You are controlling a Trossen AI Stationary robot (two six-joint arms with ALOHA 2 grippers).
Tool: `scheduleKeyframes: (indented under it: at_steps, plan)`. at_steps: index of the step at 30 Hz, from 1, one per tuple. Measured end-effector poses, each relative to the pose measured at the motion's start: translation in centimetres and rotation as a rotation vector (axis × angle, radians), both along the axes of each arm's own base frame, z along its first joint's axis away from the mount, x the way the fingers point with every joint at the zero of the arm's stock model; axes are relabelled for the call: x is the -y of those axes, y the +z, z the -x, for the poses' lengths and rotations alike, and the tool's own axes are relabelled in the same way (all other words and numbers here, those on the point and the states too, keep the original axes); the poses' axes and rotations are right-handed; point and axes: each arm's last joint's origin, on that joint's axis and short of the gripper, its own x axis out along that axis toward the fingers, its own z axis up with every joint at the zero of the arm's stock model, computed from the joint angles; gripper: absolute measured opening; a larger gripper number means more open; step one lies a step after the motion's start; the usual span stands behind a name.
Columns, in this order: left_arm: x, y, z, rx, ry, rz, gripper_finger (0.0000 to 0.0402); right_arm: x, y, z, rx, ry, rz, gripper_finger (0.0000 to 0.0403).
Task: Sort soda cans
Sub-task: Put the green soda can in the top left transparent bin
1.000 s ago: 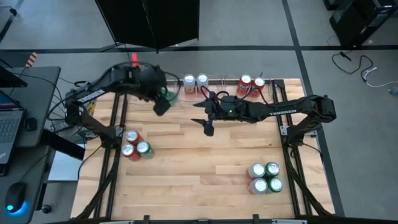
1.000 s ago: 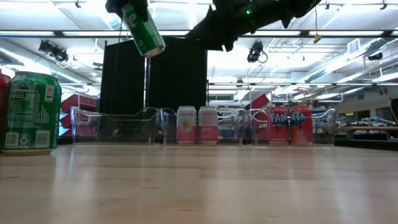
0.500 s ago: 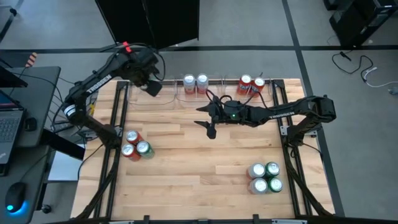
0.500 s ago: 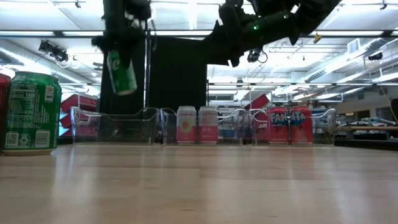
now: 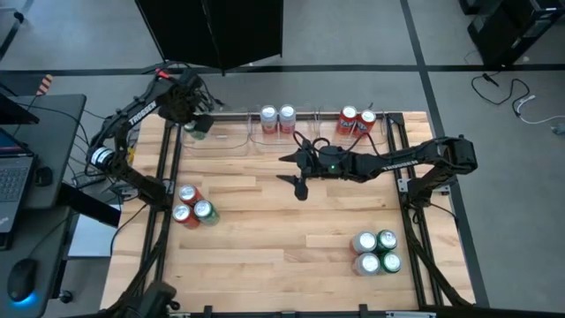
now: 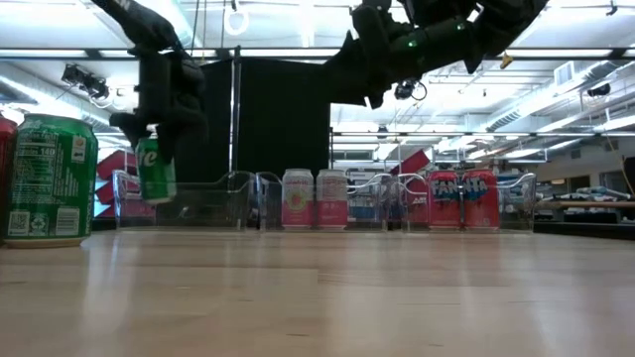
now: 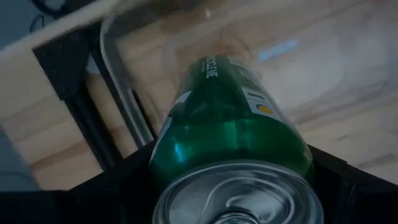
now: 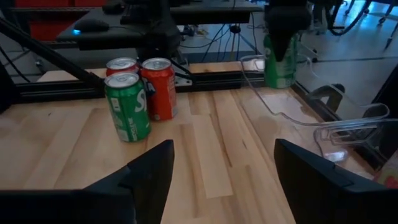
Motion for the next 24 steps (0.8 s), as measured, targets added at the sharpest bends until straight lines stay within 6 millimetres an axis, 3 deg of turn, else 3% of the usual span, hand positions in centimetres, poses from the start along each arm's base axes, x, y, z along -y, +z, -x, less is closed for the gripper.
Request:
scheduleKeyframes:
  at_steps: [8, 24]
  plan:
    - [-1.2, -1.0, -0.5, 0.044, 0.038, -0.024, 0.0293, -0.3, 0.2, -0.1, 0.021, 0.009, 0.007, 0.0259]
    - [-4.4, -5.3, -0.4, -0.005, 0.135, 0.095, 0.0293, -0.3, 0.3, -0.1, 0.025, 0.016, 0.028, 0.0252]
